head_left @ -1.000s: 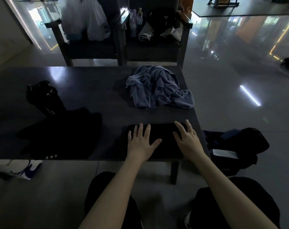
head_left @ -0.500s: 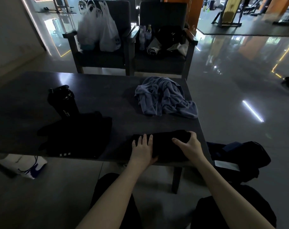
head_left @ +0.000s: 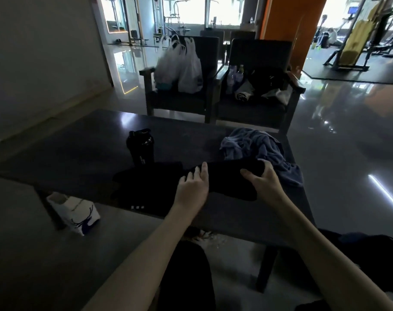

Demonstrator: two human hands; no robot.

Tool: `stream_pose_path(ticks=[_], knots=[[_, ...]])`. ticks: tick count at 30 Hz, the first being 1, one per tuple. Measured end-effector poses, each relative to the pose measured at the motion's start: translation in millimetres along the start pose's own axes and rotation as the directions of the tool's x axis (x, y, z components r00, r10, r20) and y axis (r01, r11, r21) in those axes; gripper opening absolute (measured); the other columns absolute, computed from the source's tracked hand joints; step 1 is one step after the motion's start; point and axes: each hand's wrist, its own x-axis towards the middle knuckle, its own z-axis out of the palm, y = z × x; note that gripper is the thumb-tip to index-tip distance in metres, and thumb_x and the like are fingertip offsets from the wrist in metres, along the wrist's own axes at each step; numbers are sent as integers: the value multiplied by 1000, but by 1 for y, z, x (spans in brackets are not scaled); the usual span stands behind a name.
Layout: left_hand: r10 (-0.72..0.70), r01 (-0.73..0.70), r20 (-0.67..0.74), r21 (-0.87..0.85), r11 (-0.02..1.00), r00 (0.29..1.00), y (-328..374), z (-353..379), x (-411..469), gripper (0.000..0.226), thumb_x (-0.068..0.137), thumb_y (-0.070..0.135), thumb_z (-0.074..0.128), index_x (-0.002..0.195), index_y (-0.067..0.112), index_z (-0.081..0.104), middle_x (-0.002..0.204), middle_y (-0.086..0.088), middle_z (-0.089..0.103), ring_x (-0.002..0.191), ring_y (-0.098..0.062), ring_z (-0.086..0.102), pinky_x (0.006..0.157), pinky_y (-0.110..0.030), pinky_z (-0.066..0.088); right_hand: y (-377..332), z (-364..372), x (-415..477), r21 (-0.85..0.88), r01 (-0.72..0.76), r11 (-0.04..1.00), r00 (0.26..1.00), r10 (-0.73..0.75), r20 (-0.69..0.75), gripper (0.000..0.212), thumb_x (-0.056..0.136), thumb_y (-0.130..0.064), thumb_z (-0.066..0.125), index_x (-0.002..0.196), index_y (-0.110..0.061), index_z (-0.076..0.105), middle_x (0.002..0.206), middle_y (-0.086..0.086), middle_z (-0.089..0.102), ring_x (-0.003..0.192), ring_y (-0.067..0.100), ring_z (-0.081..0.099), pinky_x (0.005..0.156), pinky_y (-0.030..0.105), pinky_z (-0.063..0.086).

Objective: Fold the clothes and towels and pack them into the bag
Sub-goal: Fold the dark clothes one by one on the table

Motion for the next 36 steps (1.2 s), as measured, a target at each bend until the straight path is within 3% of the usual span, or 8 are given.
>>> stream_pose_path(ticks=[3, 7, 14, 19, 25, 30, 32, 36], knots=[[-79, 82, -39, 84, 993, 996, -35, -30, 6, 59, 73, 11, 70, 127, -5, 55, 108, -22, 68, 87, -31, 71, 69, -43, 58, -27, 23, 9, 71, 31, 997, 999, -34, 36, 53, 84, -26, 70, 127, -11, 43, 110, 2, 54, 98, 17, 57, 76, 29, 49], [-162, 159, 14, 132, 978, 987, -81, -48, 12, 64, 98, 15, 42, 150, 0, 8, 150, -21, 32, 135, -34, 39, 107, -48, 35, -53, 64, 21, 131, 28, 991, 994, -41, 100, 47, 82, -32, 71, 117, -8, 50, 105, 5, 63, 92, 20, 64, 71, 29, 52], [-282, 262, 78, 204, 943, 956, -145, -53, 22, 61, 98, 15, 39, 150, 5, 9, 148, -15, 36, 133, -30, 41, 108, -47, 31, -80, 130, 46, 143, -40, 989, 979, 10, 205, 77, 60, -61, 72, 112, -7, 57, 100, 7, 68, 86, 21, 68, 63, 25, 52], [-343, 308, 194, 188, 932, 919, -167, -39, 17, 58, 99, 14, 36, 151, 9, 10, 150, -12, 34, 135, -28, 38, 111, -49, 27, -77, 166, 57, 43, -101, 994, 960, 86, 267, 61, 78, -52, 69, 116, -6, 55, 105, 5, 65, 82, 13, 63, 48, 16, 41], [-280, 297, 358, 8, 955, 891, -169, -10, 1, 66, 98, 14, 38, 153, 20, 3, 156, -1, 24, 138, -23, 31, 113, -47, 24, -58, 185, 55, -51, -147, 988, 949, 155, 273, 70, 84, -48, 63, 133, -3, 40, 121, 11, 57, 94, 20, 59, 62, 24, 45], [-247, 279, 235, -112, 954, 940, -167, -5, 10, 61, 97, 15, 40, 152, 27, 14, 154, 4, 30, 138, -19, 33, 113, -44, 23, -55, 181, 57, -41, -152, 987, 966, 158, 206, 67, 85, -47, 63, 132, -3, 42, 122, 10, 57, 93, 19, 59, 60, 22, 44], [-230, 257, 206, -117, 959, 951, -167, -7, 15, 61, 96, 15, 42, 151, 28, 17, 153, 5, 32, 137, -18, 34, 112, -43, 24, -55, 180, 58, -65, -158, 985, 969, 168, 180, 70, 86, -49, 60, 135, -4, 40, 126, 12, 55, 101, 23, 59, 69, 25, 45], [-175, 260, 404, -166, 951, 898, -161, -6, 15, 78, 92, 20, 50, 153, 23, 1, 159, 0, 12, 145, -22, 15, 117, -48, 14, -47, 179, 56, -284, -159, 946, 949, 226, 220, 82, 86, -63, 46, 147, -12, 24, 139, 12, 47, 122, 30, 49, 90, 36, 43]])
